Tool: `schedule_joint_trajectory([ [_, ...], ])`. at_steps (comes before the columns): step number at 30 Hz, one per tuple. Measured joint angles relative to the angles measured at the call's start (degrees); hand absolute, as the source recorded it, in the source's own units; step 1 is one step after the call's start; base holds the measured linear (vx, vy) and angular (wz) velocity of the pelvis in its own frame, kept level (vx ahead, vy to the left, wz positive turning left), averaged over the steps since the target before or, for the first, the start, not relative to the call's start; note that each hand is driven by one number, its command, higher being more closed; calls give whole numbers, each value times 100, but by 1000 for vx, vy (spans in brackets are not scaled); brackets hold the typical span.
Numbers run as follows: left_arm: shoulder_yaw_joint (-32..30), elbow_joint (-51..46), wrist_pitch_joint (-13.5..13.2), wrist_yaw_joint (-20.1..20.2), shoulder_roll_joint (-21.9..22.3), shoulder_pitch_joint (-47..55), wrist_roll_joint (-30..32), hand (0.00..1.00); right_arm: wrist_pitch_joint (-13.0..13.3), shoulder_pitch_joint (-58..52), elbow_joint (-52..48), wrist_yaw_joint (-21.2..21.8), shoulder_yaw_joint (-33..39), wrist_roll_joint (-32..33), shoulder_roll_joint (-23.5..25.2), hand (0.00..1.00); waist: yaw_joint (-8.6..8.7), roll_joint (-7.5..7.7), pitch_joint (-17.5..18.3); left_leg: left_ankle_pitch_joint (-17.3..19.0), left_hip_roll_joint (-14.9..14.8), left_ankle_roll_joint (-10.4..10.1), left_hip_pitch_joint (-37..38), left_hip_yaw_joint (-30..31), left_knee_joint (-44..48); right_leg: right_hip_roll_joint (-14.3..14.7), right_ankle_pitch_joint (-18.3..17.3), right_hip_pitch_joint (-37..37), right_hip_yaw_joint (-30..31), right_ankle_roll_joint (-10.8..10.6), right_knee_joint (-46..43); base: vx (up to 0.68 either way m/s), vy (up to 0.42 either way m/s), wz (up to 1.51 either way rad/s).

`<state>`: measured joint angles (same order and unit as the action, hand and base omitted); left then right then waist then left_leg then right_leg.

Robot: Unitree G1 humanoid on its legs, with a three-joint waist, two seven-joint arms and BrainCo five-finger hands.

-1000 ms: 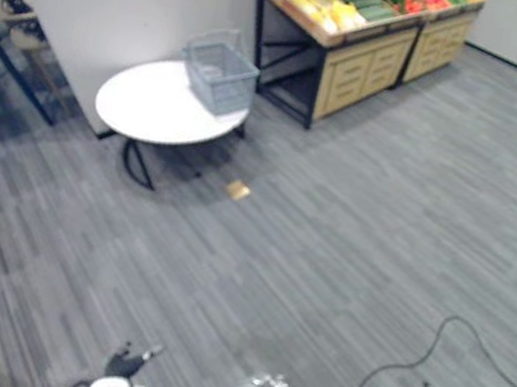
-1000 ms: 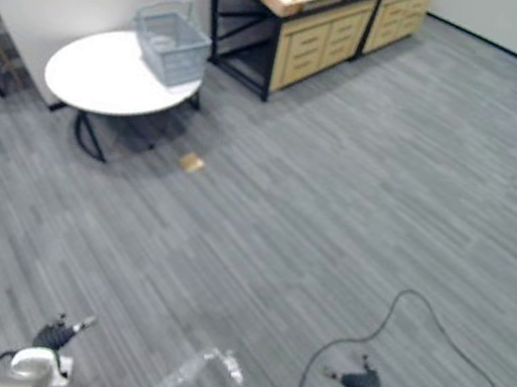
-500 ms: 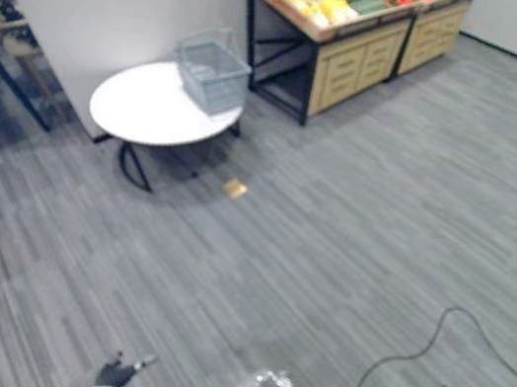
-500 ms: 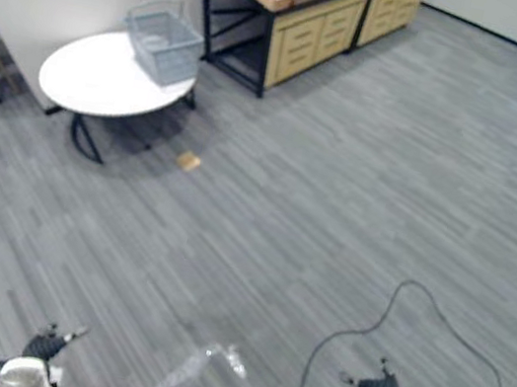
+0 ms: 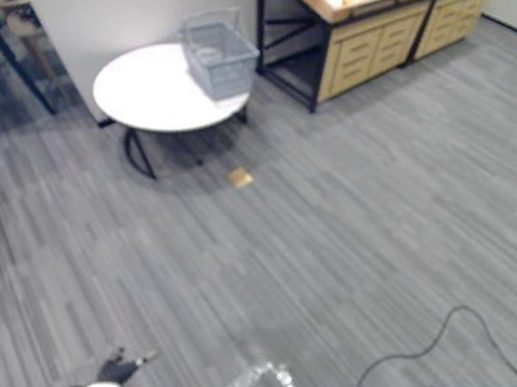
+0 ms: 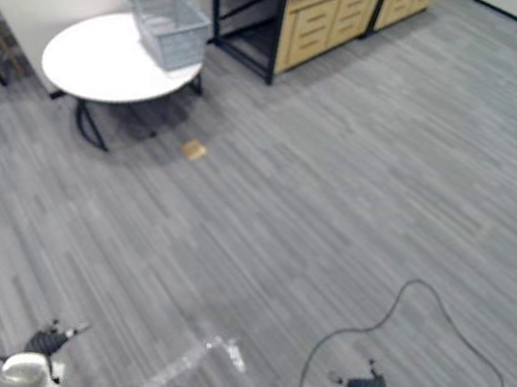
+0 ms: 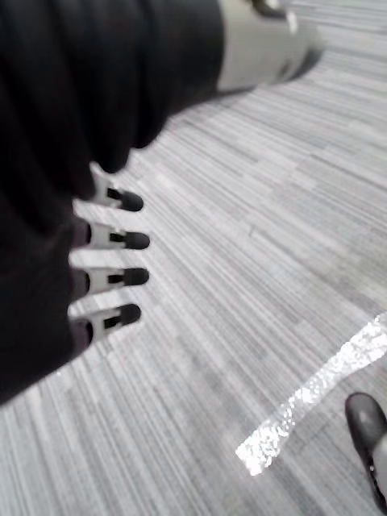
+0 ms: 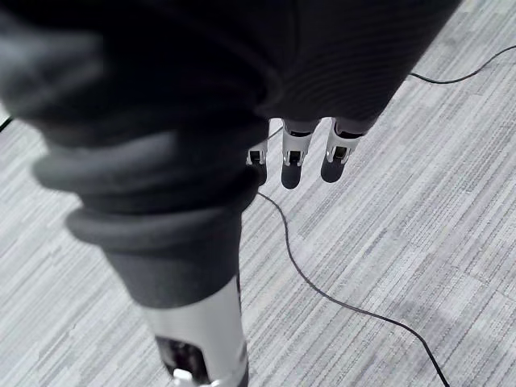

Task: Pick vegetable in the basket

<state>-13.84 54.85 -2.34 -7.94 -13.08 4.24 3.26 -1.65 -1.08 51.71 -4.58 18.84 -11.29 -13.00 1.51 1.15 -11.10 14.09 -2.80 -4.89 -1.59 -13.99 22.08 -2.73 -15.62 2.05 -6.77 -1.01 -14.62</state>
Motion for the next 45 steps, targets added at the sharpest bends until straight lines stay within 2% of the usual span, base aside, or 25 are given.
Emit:
schedule_joint_trajectory([
  [3, -182, -76, 12, -21, 198, 92, -80, 0, -37, -40, 45, -8, -143, 7, -75, 0, -56, -131, -188, -368, -859, 26, -926, -226, 2913, 252, -297, 422, 125, 112, -265, 160, -61, -21],
  [5, -154, -62, 47, -24, 247, 105, -84, 0, -77, -24, 88, -23, -145, 12, -73, 0, -119, -70, -288, -538, -1024, 121, -1317, -317, 3649, 214, -444, 624, 247, 188, -291, 256, 14, -28],
  [8, -73, -72, 37, -26, 250, -18, -86, 0, -92, 139, 100, -24, -144, 66, -155, 0, -183, 65, -307, 47, -784, 66, -1880, -618, 2453, -136, -498, 685, 387, 65, -58, 313, 74, -24],
  [12, 215, -46, 35, -43, 250, -29, -82, 0, -71, 206, 255, -31, -116, 78, -234, 0, -247, 3, -305, -768, -480, 203, -2116, -903, -77, -456, -433, 1218, 352, -226, 531, 464, 188, -13],
  [13, 247, -8, 34, -33, 260, 15, -80, 0, -71, 192, 342, -30, -118, 72, -216, 0, -322, -29, -286, -1040, -462, 441, -2089, -800, -146, -488, -533, 1233, 399, -390, 276, 566, 303, -25],
  [14, 239, 92, 37, -27, 267, 29, -80, 0, -74, 203, 390, -25, -115, 66, -78, 0, -376, 91, -267, -1112, -250, 751, -1980, -743, 12, -695, -587, 1162, 417, -493, -342, 621, 329, 4],
  [15, 249, 114, 36, -15, 276, 26, -78, 0, -71, 189, 451, -20, -77, 64, 58, 0, -314, 338, -258, -802, 18, 909, -1858, -749, 126, -971, -412, 837, 429, -792, -1311, 659, 320, 27],
  [16, 261, 115, 37, 1, 282, 15, -74, 0, -70, 190, 489, -20, -62, 63, 99, 0, -304, 414, -292, -645, 101, 953, -1764, -737, 227, -1059, -174, 657, 479, -952, -1918, 819, 339, 49],
  [17, 264, 124, 62, 40, 279, 28, -70, 0, -90, 174, 539, -27, -65, 58, 183, 0, -319, 544, -339, -356, 260, 988, -1441, -669, 309, -1165, 590, 318, 681, -1185, -3115, 681, 251, 42],
  [18, 285, 118, 92, 56, 285, 39, -69, 0, -87, 150, 534, -26, -66, 57, 207, 0, -307, 557, -338, -183, 359, 1010, -1160, -563, 303, -1179, 770, 50, 751, -1380, -3957, 912, 283, 56],
  [19, 333, 80, 115, 64, 294, 34, -69, 0, -86, 148, 492, -26, -117, 55, 208, 0, -276, 489, -379, -90, 468, 1058, -531, -392, 53, -1187, 701, -347, 637, -1259, -5033, 511, 134, 42],
  [20, 342, 67, 115, 65, 294, 31, -69, 0, -82, 152, 462, -26, -136, 55, 208, 0, -276, 464, -389, -90, 481, 1058, -398, -354, -40, -1173, 666, -431, 604, -1195, -5173, 608, 142, 44],
  [21, 399, 2, 118, 60, 293, 12, -71, 0, -57, 147, 296, -24, -141, 55, 205, 0, -237, 306, -397, -92, 489, 1056, 103, -136, -435, -1078, 499, -749, 395, -903, -5420, 539, 96, 50],
  [23, 501, -68, 102, 46, 260, -70, -72, 0, 7, 148, 63, -32, -140, 56, 200, 0, -125, 113, -415, -100, 484, 1044, 714, 208, -944, -942, 290, -1258, 115, -561, -5191, 523, 65, 76],
  [25, 561, -75, 91, 36, 267, -290, -76, 0, 37, 199, -29, -40, -139, 55, 155, 0, 12, -21, -492, -103, 408, 1038, 1178, 655, -1241, -740, 114, -1742, -1, -280, -3608, 541, -95, 106],
  [27, 653, -80, 27, 30, 270, -456, -76, 0, 26, 145, -63, -62, -126, 54, 103, 0, 59, -59, -506, -105, 302, 1010, 1296, 948, -1275, -606, 281, -1909, 179, -418, -1678, 473, -157, 112],
  [29, 691, -82, -27, 28, 261, -503, -72, 0, -2, 87, -236, -87, -85, 30, 85, 0, 166, -20, -495, 6, 188, 639, 1418, 1169, -1298, -604, 726, -1953, 564, -446, -224, 503, -265, 129],
  [30, 682, -76, -26, 26, 232, -444, -69, 0, -56, 82, -423, -127, -75, -12, 69, 0, 144, 122, -475, 218, 159, 340, 1597, 1228, -1291, -672, 956, -1990, 892, -579, 233, 537, -339, 111],
  [32, 684, 13, -18, 38, 225, -298, -31, 0, -70, 108, -855, -139, -115, -175, -55, 0, 141, 84, -480, 530, -51, 126, 1747, 1484, -991, -533, 1405, -2101, 954, -827, -624, 529, -413, 79],
  [34, 695, 13, -26, 46, 247, -106, -31, 0, -70, 220, -1314, -153, -185, -369, -276, 0, 139, -42, -463, 485, -330, 37, 1269, 1493, 300, -444, 901, -2095, 676, -609, -1224, 539, -446, 63],
  [35, 691, 18, -22, 45, 294, -31, -31, 0, -60, 335, -1588, -233, -213, -572, -470, 0, 137, -194, -526, 139, -598, 5, 798, 1463, 1484, -327, 678, -1871, 455, -434, -1316, 446, -350, 43],
  [37, 697, 19, -16, 45, 317, 215, -32, 0, -51, 628, -1902, -404, -509, -694, -748, 0, 6, -272, -611, -519, -1181, 149, 132, 934, 3399, -199, 291, -1179, 276, -182, -1292, 467, -288, 18],
  [39, 694, 20, -11, 37, 329, 235, -32, 0, -51, 773, -2039, -516, -611, -714, -786, 0, -57, -180, -748, -369, -1462, 397, -74, 367, 4017, -188, 169, -589, 230, -129, -1026, 417, -204, 11],
  [42, 675, -19, -13, 26, 392, 279, -31, 0, -52, 1145, -2187, -647, -849, -1009, -984, 0, -148, -228, -752, -179, -1341, 381, -686, -439, 3442, -340, 117, 113, 79, -130, -387, 350, -84, 19],
  [45, 665, -32, -12, -3, 396, 265, -31, 0, -51, 1541, -2207, -683, -1057, -1184, -1221, 0, -170, -233, -762, -181, -892, 290, -1058, -975, 1346, -492, 24, 537, -113, -289, 17, 360, 71, 21],
])
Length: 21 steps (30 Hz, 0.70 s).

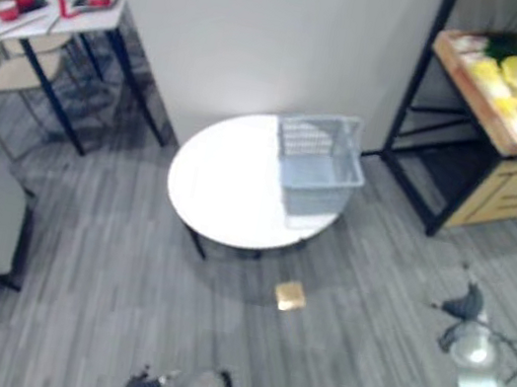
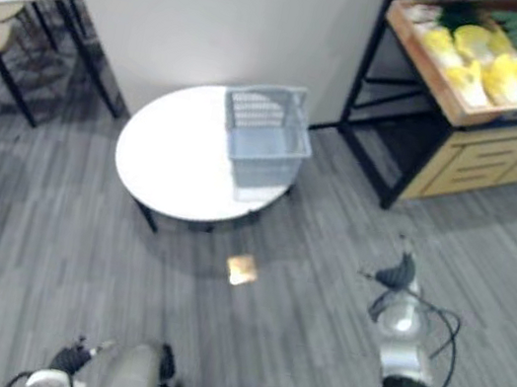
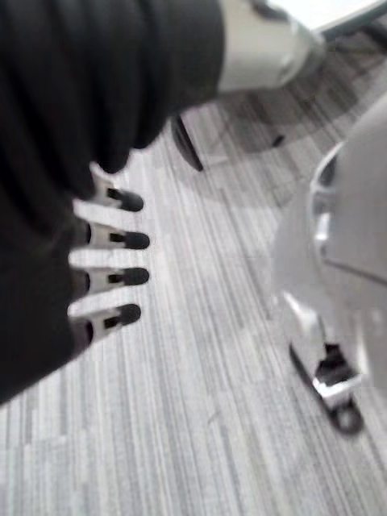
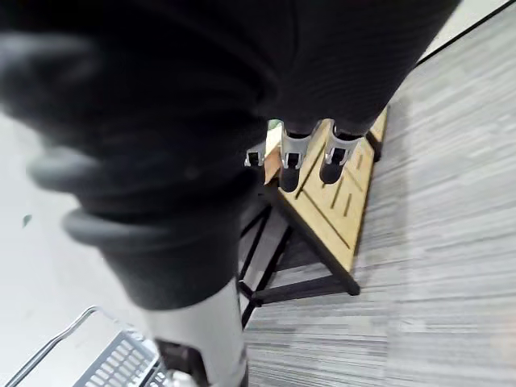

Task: Pick vegetable in the basket

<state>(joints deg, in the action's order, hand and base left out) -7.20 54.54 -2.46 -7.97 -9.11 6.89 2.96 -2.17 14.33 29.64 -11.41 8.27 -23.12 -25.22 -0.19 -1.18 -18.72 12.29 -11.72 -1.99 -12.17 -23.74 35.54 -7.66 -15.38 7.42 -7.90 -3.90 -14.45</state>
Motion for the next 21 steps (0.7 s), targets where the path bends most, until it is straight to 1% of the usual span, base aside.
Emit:
schedule_joint_trajectory([
  [1, 0, 14, 0, -2, 8, 6, 0, 0, 0, 62, -6, -8, -23, -52, -58, 0, 1, 3, -2, -115, 114, 1, -8, -76, -527, -33, -25, 90, -55, -50, 69, 438, 149, 31],
  [2, 0, 28, 2, -3, 27, 13, 0, 0, 1, 178, -51, -19, -40, -123, -190, 0, 3, -9, 5, -486, 311, 34, -22, -89, -1563, -64, -99, 243, -139, -203, 158, 452, 186, 22],
  [3, -2, 31, 4, -6, 39, 59, 1, 0, 1, 319, -123, -28, -116, -174, -310, 0, -29, -52, 23, -1016, 370, 98, 23, -32, -2276, -45, -252, 369, -147, -382, 144, 469, 201, 10],
  [4, -20, 46, 10, -14, 44, 106, 2, 0, 1, 377, -164, -48, -172, -176, -322, 0, -60, -71, 39, -1409, 422, 217, 126, -27, -2307, -81, -329, 450, -93, -453, 115, 592, 252, -2],
  [5, -82, 40, 13, -19, 62, 122, 12, 0, 63, 404, -254, -61, -248, -186, -301, 0, -122, 173, 62, -1296, 641, 484, 206, -66, -2249, -256, -351, 569, -77, -463, 122, 503, 202, 6],
  [6, -141, 26, 11, -17, 123, 93, 37, 0, 135, 469, -313, -45, -259, -291, -333, 0, -163, 353, 66, -1028, 779, 587, 196, -63, -2015, -427, -324, 606, -49, -467, 15, 498, 190, 14],
  [7, -156, 33, 13, -10, 164, 94, 52, 0, 148, 530, -326, -45, -261, -352, -336, 0, -179, 409, 68, -930, 835, 677, 207, -68, -1895, -505, -323, 603, 10, -469, -146, 497, 172, 22],
  [8, -212, 43, 22, 0, 118, 110, 60, 0, 152, 662, -332, -47, -272, -429, -338, 0, -216, 485, 49, -711, 949, 751, 371, -83, -1757, -639, -268, 545, 125, -455, -736, 498, 168, 20],
  [9, -207, 43, 23, -1, 110, 131, 67, 0, 151, 747, -326, -47, -318, -518, -359, 0, -223, 490, 46, -559, 1033, 754, 570, -57, -1753, -720, -97, 352, 260, -468, -1450, 675, 199, 18],
  [10, -179, 46, 36, 0, 95, 184, 70, 0, 154, 889, -313, -46, -595, -571, -388, 0, -240, 496, 30, -394, 1122, 759, 1010, -32, -1917, -789, 433, -100, 593, -580, -2866, 371, 97, 10],
  [11, -163, 52, 48, 0, 83, 186, 71, 0, 158, 916, -311, -47, -664, -574, -392, 0, -242, 508, 22, -368, 1145, 748, 1119, -21, -1959, -780, 466, -209, 663, -639, -3171, 414, 71, 15],
  [12, -128, 108, 59, 2, 36, 163, 71, 0, 184, 996, -283, -42, -885, -616, -398, 0, -237, 493, 12, -331, 1168, 727, 1451, 102, -2123, -718, 436, -595, 810, -596, -4142, 321, -5, 25],
  [13, -65, 127, 55, -1, 14, 152, 71, 0, 179, 1088, -259, -35, -1058, -622, -401, 0, -242, 466, 2, -333, 1158, 721, 1760, 160, -2359, -666, 323, -954, 774, -384, -4600, 373, -17, 34],
  [14, 12, 140, 57, -7, -9, 137, 70, 0, 188, 1165, -261, -39, -1148, -622, -418, 0, -233, 445, -11, -337, 1128, 706, 1901, 224, -2493, -672, 244, -1172, 685, -224, -4567, 327, -56, 31],
  [15, 52, 139, 56, -7, -23, 101, 70, 0, 209, 1244, -236, -40, -1166, -621, -429, 0, -234, 436, -19, -352, 1090, 663, 2005, 294, -2622, -696, 169, -1415, 603, -96, -4334, 236, -92, 37],
  [16, 71, 138, 57, -6, -21, 24, 70, 0, 206, 1332, -203, -43, -1166, -621, -471, 0, -222, 419, -30, -379, 1032, 589, 2067, 408, -2741, -747, 105, -1648, 442, 13, -3734, 228, -110, 45],
  [17, 81, 133, 49, -1, -23, -57, 69, 0, 206, 1377, -191, -42, -1168, -621, -553, 0, -218, 396, -44, -379, 964, 514, 2061, 519, -2759, -765, 98, -1748, 318, 37, -3053, 221, -161, 51],
  [18, 103, 132, 47, 4, -38, -131, 69, 0, 204, 1432, -167, -35, -1169, -620, -621, 0, -217, 367, -66, -362, 887, 421, 2045, 612, -2759, -746, 122, -1772, 246, 14, -2337, 218, -208, 51],
  [19, 135, 127, 41, 30, -67, -188, 70, 0, 197, 1502, -156, -17, -1168, -621, -690, 0, -211, 369, -65, -365, 819, 278, 2007, 714, -2750, -668, 269, -1778, 218, -92, -1325, 218, -225, 50],
  [20, 140, 117, 38, 43, -100, -213, 76, 0, 194, 1535, -152, -7, -1170, -626, -729, 0, -206, 407, -46, -349, 806, 134, 1962, 749, -2734, -627, 723, -1715, 222, -68, -534, 173, -190, 43],
  [21, 176, 92, 36, 53, -144, -212, 109, 0, 185, 1554, -151, -4, -1171, -626, -738, 0, -223, 470, -28, -327, 836, 65, 1937, 807, -2734, -647, 1136, -1707, 220, -76, -217, 245, -327, 40],
])
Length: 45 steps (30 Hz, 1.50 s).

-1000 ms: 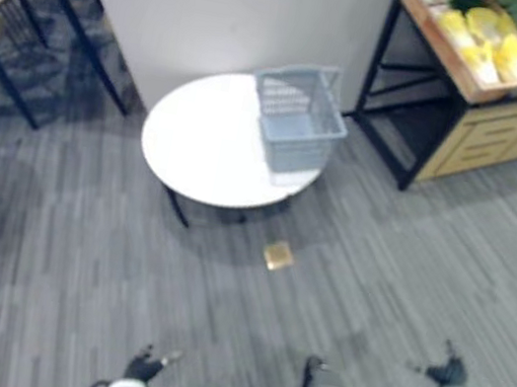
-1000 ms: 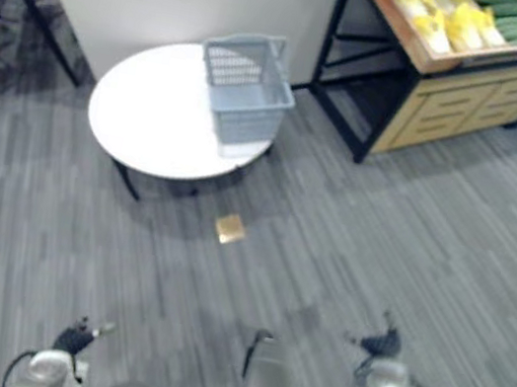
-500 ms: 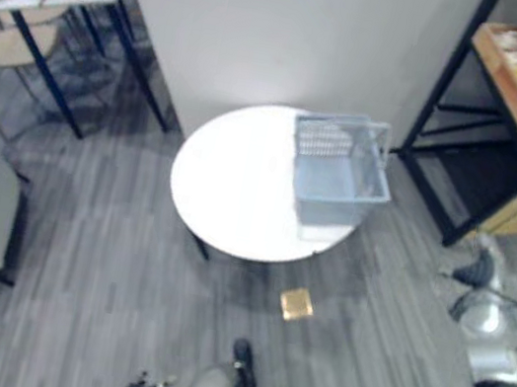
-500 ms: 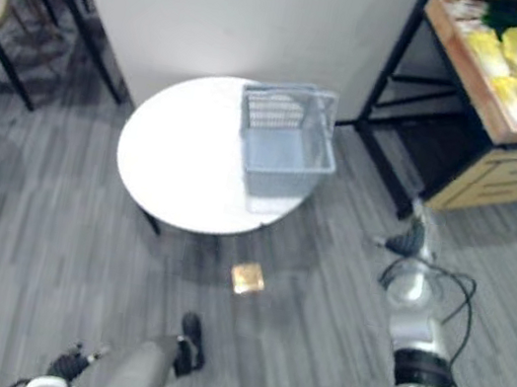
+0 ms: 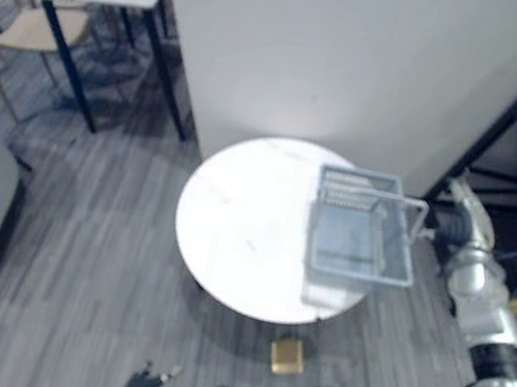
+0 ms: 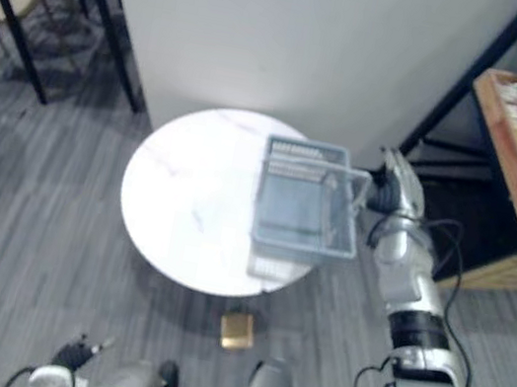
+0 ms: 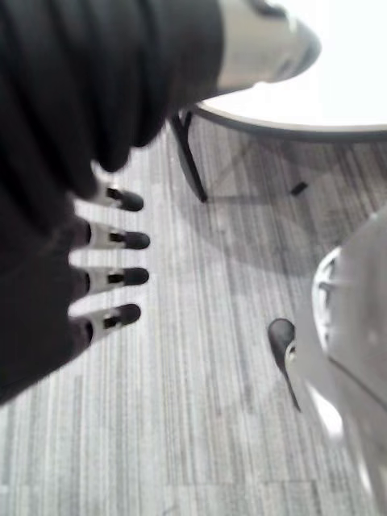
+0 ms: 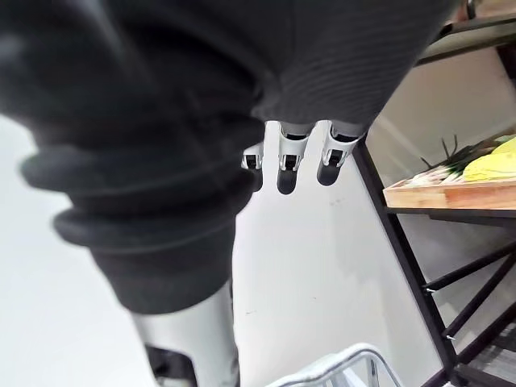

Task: Pick vegetable in the basket

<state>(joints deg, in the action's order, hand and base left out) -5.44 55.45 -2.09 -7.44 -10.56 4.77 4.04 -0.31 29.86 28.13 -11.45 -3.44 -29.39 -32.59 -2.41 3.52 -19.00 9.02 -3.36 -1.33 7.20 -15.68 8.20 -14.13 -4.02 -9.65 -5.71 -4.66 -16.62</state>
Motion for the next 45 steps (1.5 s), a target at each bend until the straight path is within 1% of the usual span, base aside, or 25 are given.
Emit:
schedule_joint_trajectory([
  [1, 117, 8, -11, 16, -91, -37, 131, 0, -19, 138, 80, 1, -82, -5, -40, 0, -13, 127, -94, 86, 67, -241, 39, 85, 21, -89, 535, 34, -41, -260, 169, 232, -331, 23],
  [2, 142, -8, -16, 17, -38, -18, 139, 0, -27, 238, 178, 6, -150, -6, -25, 0, -3, 3, -88, 78, -68, -298, 46, 91, 41, 49, 558, 40, -112, -177, 169, 275, -385, 17],
  [3, 185, -23, -41, 40, 44, 7, 176, 0, -50, 304, 208, 19, -227, -12, -34, 0, 33, -198, -73, 91, -297, -383, -27, 72, 12, 274, 568, 104, -212, -125, 408, 161, -209, -3],
  [4, 186, -29, -47, 40, 71, 12, 184, 0, -53, 333, 208, 25, -254, -21, -27, 0, 27, -263, -76, 90, -404, -425, -63, 55, -12, 385, 590, 108, -252, -93, 514, 216, -288, -2],
  [5, 184, -34, -47, 39, 80, 4, 192, 0, -70, 405, 211, 36, -342, -67, -32, 0, 51, -364, -93, 72, -561, -499, -165, 65, -28, 546, 612, 106, -336, -61, 657, 155, -216, -4],
  [6, 185, -73, -50, 34, 80, 0, 232, 0, -72, 457, 217, 39, -380, -112, -32, 0, 59, -402, -127, 42, -654, -544, -202, 77, -75, 654, 621, 92, -384, -7, 717, 163, -204, 2],
  [9, 396, -81, -90, 30, 84, -20, 364, 0, -72, 874, 496, 37, -511, -127, -71, 0, 68, -454, -190, 26, -703, -566, -343, 73, -103, 711, 615, -37, -416, 6, 748, 87, -53, 4],
  [11, 399, -83, -118, 17, 82, -75, 363, 0, -65, 1195, 690, 30, -676, -130, -153, 0, 58, -463, -243, 20, -646, -577, -529, 93, -87, 662, 649, -196, -414, 20, 758, 21, 42, 11],
  [14, 463, -141, -170, -78, 73, -129, 349, 0, -36, 1664, 991, 18, -858, -131, -180, 0, 51, -525, -413, 20, -558, -577, -764, 188, -15, 593, 783, -291, -458, -25, 929, 17, 55, 18],
  [15, 551, -185, -181, -109, 42, -134, 348, 0, -24, 1822, 1140, 15, -890, -131, -181, 0, 31, -558, -470, 18, -539, -574, -877, 233, 2, 578, 861, -323, -491, -20, 1044, 9, 60, 18],
  [18, 574, -186, -232, -130, 23, -150, 302, 0, -28, 2063, 1352, 4, -1052, -131, -203, 0, -81, -582, -579, 16, -530, -571, -1070, 266, 22, 588, 985, -387, -536, -17, 1261, 25, 28, 8],
  [19, 584, -190, -239, -136, 23, -155, 291, 0, -23, 2084, 1352, -1, -1060, -131, -204, 0, -93, -581, -583, 15, -530, -571, -1123, 275, 28, 590, 999, -420, -545, -10, 1279, 44, 5, 9],
  [22, 650, -210, -266, -154, 30, -252, 283, 0, -32, 2344, 1544, -45, -1073, -130, -212, 0, -86, -614, -755, 14, -529, -569, -1253, 388, 56, 578, 1007, -467, -637, -7, 1300, 29, 1, 15],
  [24, 740, -236, -280, -195, 31, -265, 245, 0, -52, 2445, 1568, -62, -1096, -130, -217, 0, -106, -632, -780, 14, -531, -569, -1375, 416, 95, 574, 1016, -539, -660, 4, 1313, 15, -6, 8],
  [25, 796, -231, -280, -217, 41, -277, 120, 0, -52, 2514, 1578, -66, -1123, -130, -217, 100, -105, -647, -791, 13, -529, -568, -1434, 423, 101, 572, 1044, -595, -667, 26, 1318, 15, -5, 7],
  [27, 799, -216, -280, -248, 49, -309, 68, 0, -50, 2613, 1689, -124, -1210, -130, -232, 100, -101, -668, -802, 10, -519, -563, -1533, 478, 119, 565, 1063, -621, -703, 16, 1382, 5, -3, 10],
  [29, 844, -174, -286, -262, 50, -418, 65, 0, -54, 2725, 1947, -195, -1290, -132, -258, 100, -114, -725, -832, 3, -527, -553, -1651, 568, 179, 565, 1108, -640, -780, 39, 1421, -16, -10, 20],
  [30, 856, -159, -286, -276, 56, -474, 60, 0, -48, 2819, 2013, -277, -1283, -153, -259, 100, -140, -727, -832, -1, -529, -553, -1745, 586, 207, 567, 1142, -709, -792, 57, 1443, -48, -20, 14],
  [33, 998, -82, -287, -310, 54, -635, 54, 0, -15, 3198, 2429, -304, -1289, -159, -292, 100, -161, -747, -842, -61, -509, -559, -1928, 674, 237, 551, 1186, -813, -828, 63, 1477, -66, -26, 12],
  [34, 1017, -51, -285, -312, 55, -672, 54, 0, -18, 3226, 2491, -305, -1289, -159, -292, 100, -175, -747, -842, -71, -512, -563, -1939, 687, 241, 554, 1186, -813, -838, 63, 1477, -65, -34, 8],
  [36, 1030, -43, -285, -321, 61, -747, 48, 0, -25, 3303, 2694, -301, -1290, -159, -291, 100, -262, -748, -842, -74, -548, -567, -1991, 707, 323, 582, 1201, -811, -841, 85, 1477, -71, -40, 3],
  [39, 1030, -46, -284, -340, 76, -782, -12, 0, -47, 3296, 2751, -271, -1290, -158, -285, 100, -273, -757, -847, -74, -559, -567, -2000, 726, 404, 589, 1219, -777, -844, 107, 1475, -66, -22, 2],
  [40, 1031, -54, -283, -342, 90, -794, -132, 0, -53, 3271, 2798, -225, -1289, -158, -284, 100, -267, -785, -862, -74, -561, -567, -1964, 765, 428, 589, 1219, -704, -866, 107, 1476, -52, -7, 8],
  [42, 1032, -71, -282, -342, 110, -796, -159, 0, -71, 3154, 2809, -198, -1271, -155, -285, 100, -262, -795, -867, -73, -565, -568, -1863, 803, 435, 594, 1219, -582, -884, 107, 1479, -30, -1, 8],
  [45, 1029, -104, -275, -336, 121, -794, -153, 0, -92, 2582, 2619, -157, -1112, -151, -286, 100, -261, -778, -873, -70, -576, -570, -1564, 813, 412, 604, 1217, -277, -846, 105, 1488, -13, 3, 3],
])
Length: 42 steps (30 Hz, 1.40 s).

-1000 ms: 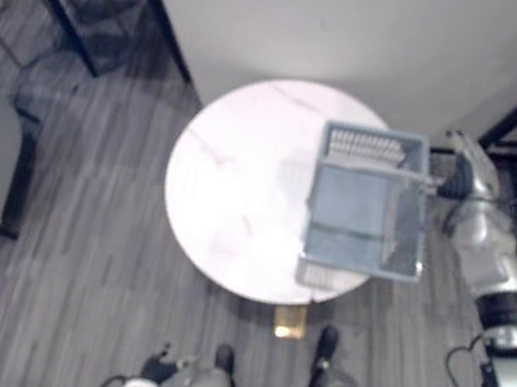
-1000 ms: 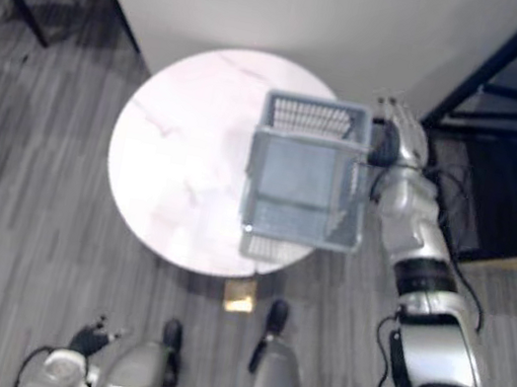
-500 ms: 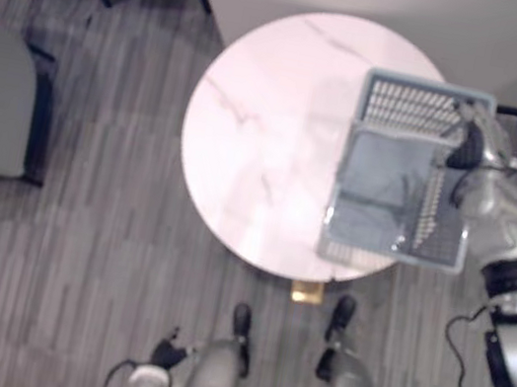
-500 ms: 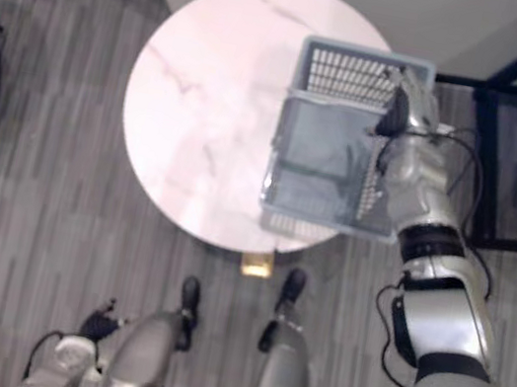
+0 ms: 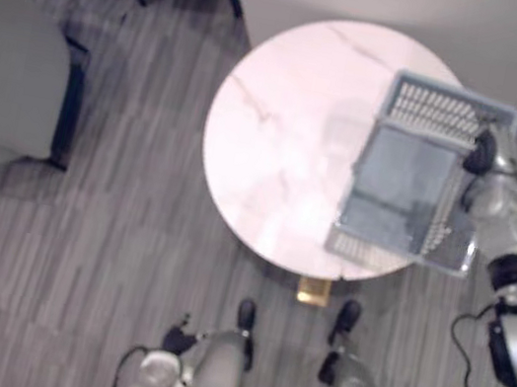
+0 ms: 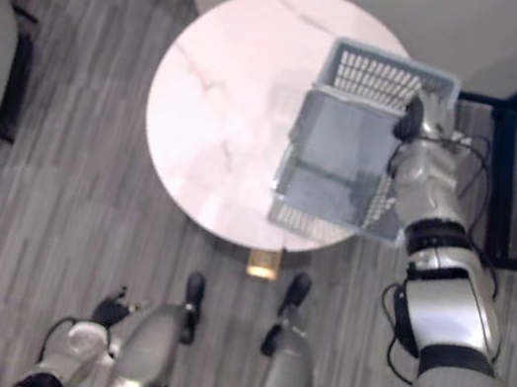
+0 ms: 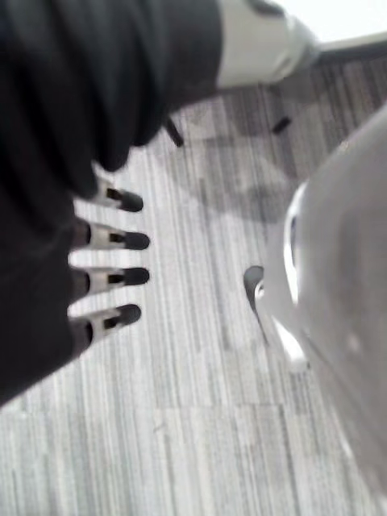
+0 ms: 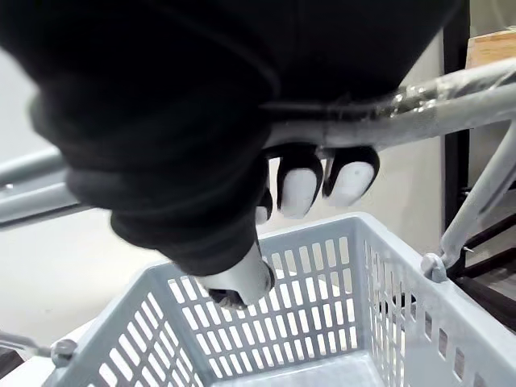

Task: Pick vegetable in the basket

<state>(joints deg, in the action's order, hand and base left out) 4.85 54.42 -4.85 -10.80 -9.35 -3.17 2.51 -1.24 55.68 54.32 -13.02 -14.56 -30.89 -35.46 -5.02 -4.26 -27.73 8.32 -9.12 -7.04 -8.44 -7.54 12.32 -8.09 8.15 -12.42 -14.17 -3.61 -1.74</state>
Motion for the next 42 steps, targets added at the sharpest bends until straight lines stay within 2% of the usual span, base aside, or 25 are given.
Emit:
schedule_joint_trajectory([
  [5, -7, -102, 7, 121, 2, 4, 58, 0, 3, -1339, -973, 114, 633, 59, 16, 100, 47, 53, -7, 55, 4, 20, 464, -254, -15, 5, -1, 291, 251, -8, -30, -27, 18, -24],
  [7, -9, -103, 26, 216, -15, 10, 113, 0, 3, -1887, -1330, 150, 996, 165, 85, 100, 141, 84, -6, 123, 1, 23, 571, -382, 2, 16, -2, 374, 388, -31, -33, -52, 19, -35],
  [9, -6, -103, 59, 263, -99, 18, 257, 0, -12, -2520, -1697, 166, 1358, 282, 309, 100, 353, 251, 8, 181, 4, 21, 695, -611, 22, 23, -44, 355, 606, -110, -44, -60, 21, -45],
  [11, 40, -94, 73, 329, -189, -55, 353, 0, -71, -3030, -1906, 168, 1618, 354, 527, 100, 424, 361, 16, 321, -67, 10, 781, -830, 204, 111, -24, 332, 808, -145, -38, -23, 7, -65],
  [13, 48, -77, 127, 410, -233, -142, 515, 0, -167, -3505, -2185, 167, 1861, 402, 782, 100, 486, 457, 18, 489, -189, 3, 845, -1101, 472, 160, -111, 309, 750, -19, -72, -19, 16, -88],
  [15, 34, -64, 185, 472, -300, -267, 554, 0, -194, -3949, -2378, 166, 2066, 409, 1049, 100, 524, 592, 42, 509, -297, 21, 1017, -1570, 481, -20, -583, 115, -11, 580, -464, 27, 51, -103],
  [16, 18, -63, 189, 487, -335, -309, 557, 0, -207, -4119, -2403, 166, 2122, 415, 1160, 100, 537, 628, 66, 515, -423, 29, 1101, -1774, 433, -149, -776, 0, -380, 754, -831, 15, -10, -90],
  [18, -104, -62, 265, 491, -436, -323, 620, 0, -237, -4415, -2401, 192, 2100, 415, 1425, 100, 604, 899, 219, 764, -404, -84, 1407, -2247, 683, -533, -877, -253, -1088, 809, -2038, 90, -2, -152],
  [19, -338, -22, 310, 498, -456, -289, 698, 0, -232, -4405, -2395, 210, 1952, 401, 1566, 100, 601, 936, 238, 948, -523, 171, 1469, -2651, 951, -223, -520, -238, -1047, 1326, -1751, 52, 51, -210],
  [20, -431, -6, 303, 498, -475, -276, 722, 0, -231, -4345, -2349, 210, 1908, 401, 1645, 100, 532, 962, 287, 1101, -381, 299, 1433, -2750, 822, 11, -292, -211, -838, 1509, -1251, -87, 58, -279],
  [21, -583, -24, 256, 496, -447, -238, 726, 0, -230, -4274, -2205, 211, 1888, 403, 1791, 100, 398, 1050, 424, 878, -204, 477, 1503, -3225, 386, -32, -768, -163, -1516, 1708, -1291, -114, 44, -229],
  [22, -638, -35, 249, 483, -431, -218, 726, 0, -219, -4228, -2114, 213, 1868, 404, 1836, 100, 399, 1068, 442, 859, -225, 367, 1608, -3571, 447, -381, -1271, -191, -2127, 1707, -1999, -78, 45, -223],
  [23, -617, -28, 290, 491, -406, -196, 721, 0, -183, -4263, -1951, 211, 1862, 407, 1874, 100, 512, 1064, 479, 878, -308, 402, 1675, -3940, 741, -945, -1800, -67, -2882, 1446, -2741, -1, -5, -141],
  [24, -512, -33, 285, 491, -370, -172, 717, 0, -186, -4330, -1894, 204, 1871, 407, 1881, 100, 534, 1004, 528, 901, -399, 430, 1693, -4184, 915, -1197, -1954, 75, -3259, 1265, -2954, 40, -40, -158],
  [25, -505, -2, 291, 492, -331, -127, 715, 0, -185, -4363, -1920, 214, 1856, 395, 1877, 100, 480, 969, 622, 914, -515, 441, 1709, -4543, 1155, -1301, -1943, 178, -3429, 859, -2909, 77, -137, -146],
  [26, -509, 24, 299, 494, -314, -109, 715, 0, -182, -4404, -1918, 244, 1833, 386, 1884, 100, 474, 931, 632, 920, -616, 437, 1753, -4693, 1286, -1199, -1939, 164, -3409, 825, -2806, 90, -174, -137],
  [28, -524, 126, 308, 496, -52, -59, 723, 0, -189, -4833, -1932, 213, 1923, 371, 1889, 100, 609, 589, 801, 905, -987, 407, 1960, -5005, 1601, -640, -1957, 293, -3109, 857, -2394, 120, -171, -88],
  [30, -523, 166, 302, 499, 171, 87, 727, 0, -190, -5167, -2029, 215, 1922, 374, 1915, 100, 676, 389, 931, 779, -1329, 426, 2145, -5182, 2043, -252, -1986, 441, -2753, 892, -2176, 101, -108, -90],
  [31, -525, 168, 303, 494, 217, 129, 727, 0, -188, -5258, -2052, 208, 1923, 379, 1949, 100, 688, 364, 948, 706, -1406, 510, 2174, -5137, 2270, -131, -1997, 476, -2573, 901, -2103, 97, -114, -135],
  [32, -531, 170, 304, 482, 276, 215, 727, 0, -189, -5360, -2050, 197, 1888, 397, 2047, 100, 662, 369, 965, 700, -1532, 661, 2042, -4610, 2707, 76, -2011, 490, -2150, 901, -2008, 46, -110, -168],
  [33, -576, 151, 293, 451, 340, 324, 686, 0, -187, -5378, -2007, 196, 1832, 403, 2109, 100, 647, 379, 968, 979, -1275, 501, 1735, -3506, 2734, 258, -2054, 468, -1743, 826, -1938, 23, -107, -183],
  [34, -679, 117, 273, 415, 356, 352, 651, 0, -187, -5385, -1979, 207, 1778, 406, 2128, 100, 624, 377, 969, 1084, -1119, 437, 1608, -2976, 2704, 367, -2051, 464, -1520, 821, -1891, -9, -102, -200],
  [36, -833, 82, 285, 224, 346, 407, 530, 0, -198, -5467, -1932, 209, 1665, 406, 2248, 100, 581, 374, 1006, 1229, -524, 359, 1347, -1551, 2322, 676, -2009, 578, -953, 755, -1727, 47, -84, -195],
  [39, -966, 8, 268, 179, 405, 457, 428, 0, -248, -5752, -1830, 203, 1785, 410, 2255, 100, 583, 374, 1040, 1254, -205, 312, 857, -1052, 1934, 859, -1961, 808, -700, 677, -1365, 92, -33, -98],
  [42, -1002, -152, 240, 158, 453, 457, 221, 0, -401, -5821, -1498, 177, 2011, 457, 2220, 100, 476, 382, 1050, 1131, 117, 331, 129, -1049, 1517, 993, -1928, 1004, -414, 627, -965, 127, 24, -69],
])
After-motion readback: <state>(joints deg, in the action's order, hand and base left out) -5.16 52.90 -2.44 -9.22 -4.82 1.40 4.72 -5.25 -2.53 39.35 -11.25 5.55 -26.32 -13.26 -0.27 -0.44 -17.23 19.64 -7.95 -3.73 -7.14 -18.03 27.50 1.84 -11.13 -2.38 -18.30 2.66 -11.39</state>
